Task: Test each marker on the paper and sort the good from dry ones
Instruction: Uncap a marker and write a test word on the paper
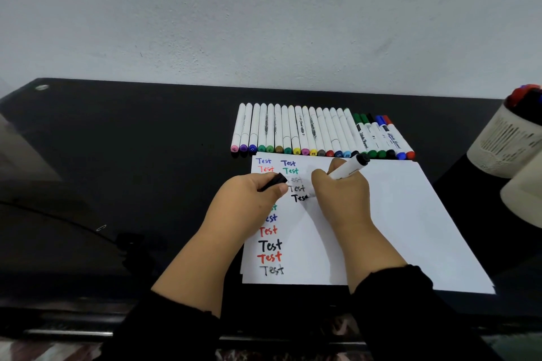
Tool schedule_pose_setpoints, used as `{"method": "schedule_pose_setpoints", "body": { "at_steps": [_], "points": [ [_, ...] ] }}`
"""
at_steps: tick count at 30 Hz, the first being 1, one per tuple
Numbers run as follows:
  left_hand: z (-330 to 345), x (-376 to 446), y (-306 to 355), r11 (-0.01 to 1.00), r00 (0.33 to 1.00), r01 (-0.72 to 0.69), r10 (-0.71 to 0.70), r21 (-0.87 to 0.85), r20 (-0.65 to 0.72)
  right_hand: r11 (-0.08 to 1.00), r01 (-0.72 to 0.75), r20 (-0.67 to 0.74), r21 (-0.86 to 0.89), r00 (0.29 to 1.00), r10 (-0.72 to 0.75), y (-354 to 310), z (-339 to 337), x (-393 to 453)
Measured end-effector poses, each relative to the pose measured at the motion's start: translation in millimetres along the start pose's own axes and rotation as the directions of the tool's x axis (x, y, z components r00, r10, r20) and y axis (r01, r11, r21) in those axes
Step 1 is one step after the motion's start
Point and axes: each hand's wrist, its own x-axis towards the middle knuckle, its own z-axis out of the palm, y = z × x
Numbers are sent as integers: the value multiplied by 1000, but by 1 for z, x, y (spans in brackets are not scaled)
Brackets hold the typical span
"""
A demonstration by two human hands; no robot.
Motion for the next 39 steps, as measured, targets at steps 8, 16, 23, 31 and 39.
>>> {"method": "schedule_pose_setpoints", "body": {
  "at_steps": [8,16,23,31,39],
  "points": [
    [-1,0,2,998,1000,0,-2,64,29,999,-33,4,12,999,33,-1,-2,1],
    [-4,-3,2,1000,997,7,-8,13,83,934,-170,-4,314,983,181,-11,-12,5],
    [-6,-7,5,994,985,7,12,-113,169,828,-220,141,516,975,171,-21,-19,-3],
    [-4,-14,13,994,978,-40,59,-100,202,878,-194,235,438,967,97,-26,-16,-14],
    [-6,-18,17,989,996,-39,50,-142,71,859,-235,387,454,921,48,-33,-31,-16]
  ]
}}
